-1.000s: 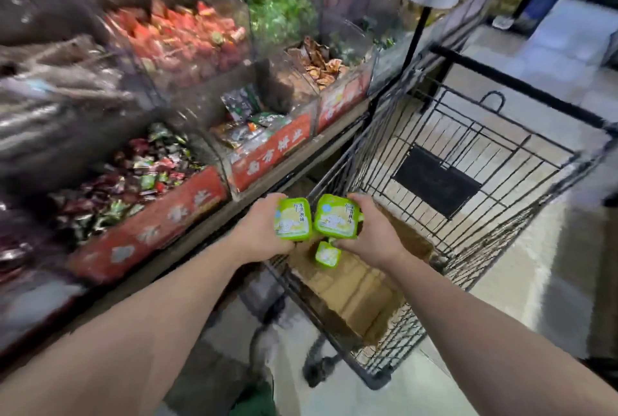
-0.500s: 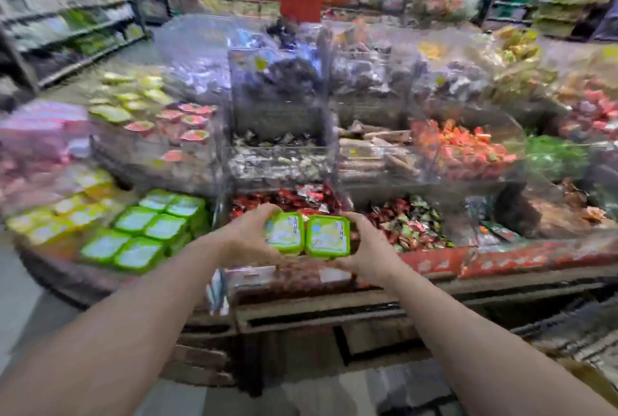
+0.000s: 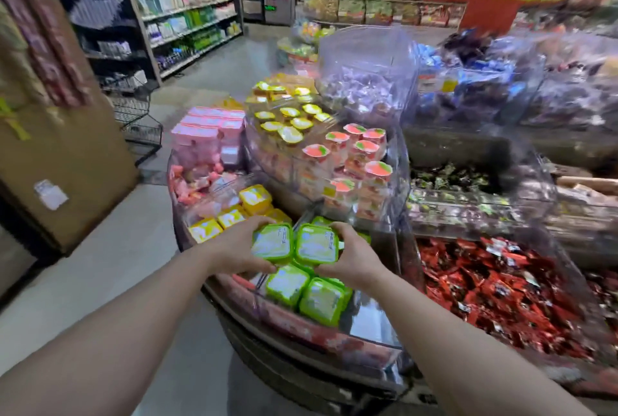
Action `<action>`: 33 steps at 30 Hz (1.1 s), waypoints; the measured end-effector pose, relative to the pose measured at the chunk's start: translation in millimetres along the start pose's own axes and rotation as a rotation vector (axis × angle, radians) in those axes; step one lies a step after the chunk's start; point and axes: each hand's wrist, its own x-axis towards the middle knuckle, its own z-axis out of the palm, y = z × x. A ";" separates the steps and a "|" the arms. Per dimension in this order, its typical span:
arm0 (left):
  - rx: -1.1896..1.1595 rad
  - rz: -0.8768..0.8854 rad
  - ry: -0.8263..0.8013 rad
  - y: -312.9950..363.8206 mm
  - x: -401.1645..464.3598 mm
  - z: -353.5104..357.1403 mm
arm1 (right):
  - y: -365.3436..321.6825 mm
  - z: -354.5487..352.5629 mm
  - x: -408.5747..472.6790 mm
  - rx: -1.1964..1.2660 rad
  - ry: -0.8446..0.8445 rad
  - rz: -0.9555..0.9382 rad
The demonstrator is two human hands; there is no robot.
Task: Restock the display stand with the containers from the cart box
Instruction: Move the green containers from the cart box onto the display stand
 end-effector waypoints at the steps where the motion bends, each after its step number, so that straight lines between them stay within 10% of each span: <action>1: -0.021 -0.002 -0.001 -2.3 6.9 0.0 | 1.6 0.7 9.6 0.004 0.011 0.035; 20: -0.117 -0.006 -0.155 -10.7 105.1 8.4 | 50.1 24.7 106.9 0.108 0.131 0.303; 24: -0.044 0.103 -0.158 -0.1 119.0 4.6 | 32.3 2.7 87.1 0.262 0.320 0.292; 33: 0.043 0.328 -0.222 25.7 137.7 22.1 | 13.0 -1.3 57.6 0.587 0.174 0.358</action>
